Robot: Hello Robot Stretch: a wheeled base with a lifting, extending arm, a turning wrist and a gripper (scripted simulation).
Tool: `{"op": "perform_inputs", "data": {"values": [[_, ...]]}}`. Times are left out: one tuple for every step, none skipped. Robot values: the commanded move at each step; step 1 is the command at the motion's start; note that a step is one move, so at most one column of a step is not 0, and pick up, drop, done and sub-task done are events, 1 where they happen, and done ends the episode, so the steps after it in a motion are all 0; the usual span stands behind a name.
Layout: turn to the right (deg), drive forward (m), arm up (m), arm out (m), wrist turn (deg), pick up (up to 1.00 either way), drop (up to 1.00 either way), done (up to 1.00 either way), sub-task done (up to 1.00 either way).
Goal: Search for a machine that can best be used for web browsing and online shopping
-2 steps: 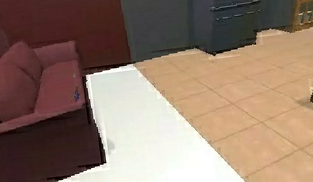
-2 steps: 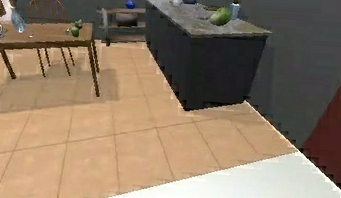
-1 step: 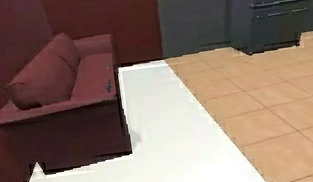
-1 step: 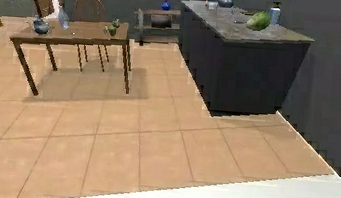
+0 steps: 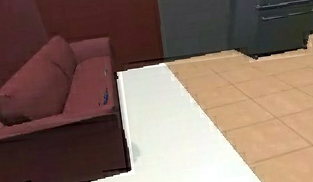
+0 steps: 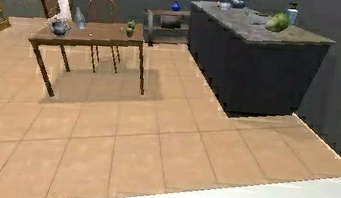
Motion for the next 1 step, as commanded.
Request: {"op": "perform_inputs", "data": {"values": [[0.0,0.50,0.00,0.00,0.0,0.00,0.00,0.00,0.00]]}}
